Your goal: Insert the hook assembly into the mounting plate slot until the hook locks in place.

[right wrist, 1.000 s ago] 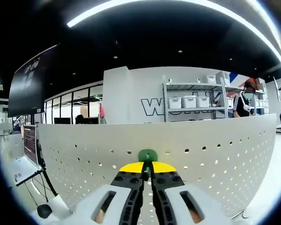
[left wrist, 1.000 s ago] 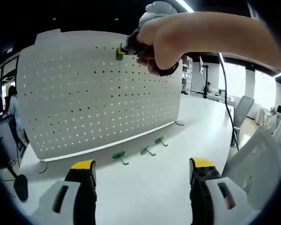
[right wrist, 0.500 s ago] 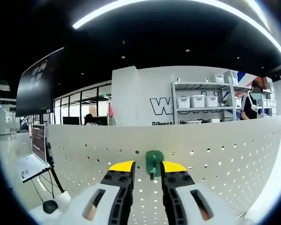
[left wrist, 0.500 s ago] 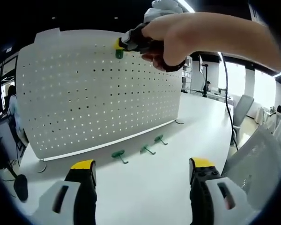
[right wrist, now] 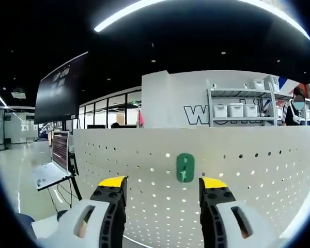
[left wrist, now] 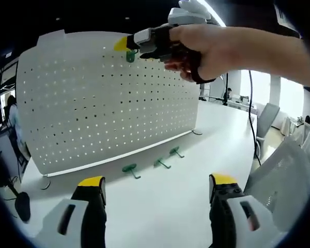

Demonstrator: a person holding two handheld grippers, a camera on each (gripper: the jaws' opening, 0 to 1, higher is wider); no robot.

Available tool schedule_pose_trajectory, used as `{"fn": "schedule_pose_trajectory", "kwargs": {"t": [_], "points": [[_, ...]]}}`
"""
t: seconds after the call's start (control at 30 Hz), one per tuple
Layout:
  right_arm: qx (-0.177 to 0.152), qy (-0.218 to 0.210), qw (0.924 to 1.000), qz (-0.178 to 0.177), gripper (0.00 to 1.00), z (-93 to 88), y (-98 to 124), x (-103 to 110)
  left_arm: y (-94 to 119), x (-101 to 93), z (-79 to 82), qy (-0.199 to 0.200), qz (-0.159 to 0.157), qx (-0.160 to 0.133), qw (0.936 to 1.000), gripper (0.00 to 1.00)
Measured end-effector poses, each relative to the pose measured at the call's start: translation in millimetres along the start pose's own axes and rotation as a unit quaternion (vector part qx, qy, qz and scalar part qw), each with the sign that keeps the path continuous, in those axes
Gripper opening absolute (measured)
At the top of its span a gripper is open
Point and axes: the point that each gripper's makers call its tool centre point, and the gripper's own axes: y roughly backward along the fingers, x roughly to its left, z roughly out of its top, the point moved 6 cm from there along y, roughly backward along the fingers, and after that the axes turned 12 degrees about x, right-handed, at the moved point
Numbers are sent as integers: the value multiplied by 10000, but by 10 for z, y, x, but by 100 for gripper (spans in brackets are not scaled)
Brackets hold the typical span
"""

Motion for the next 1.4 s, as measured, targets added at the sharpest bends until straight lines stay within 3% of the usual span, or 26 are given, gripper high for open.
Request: {"fn": "schedule_pose_trajectory", "kwargs": {"t": [0.23,0.3,0.57,1.4], "points": [[-6,67,9999,129,54,7,25,-29,-2,-5,-13,-4,-5,44,10000,84],[-42,208,9992,341,53,-10,75,-59,-1,-5,-14,-2,-1,46,10000,84],[-151,437,9969,634,57,-91,253,-195,-13,-9,-26,-43,8,107,9999,84],[222,427,9949,887,59,-671,749,-491,-28,-6,-32,-61,31,141,9999,84]]}}
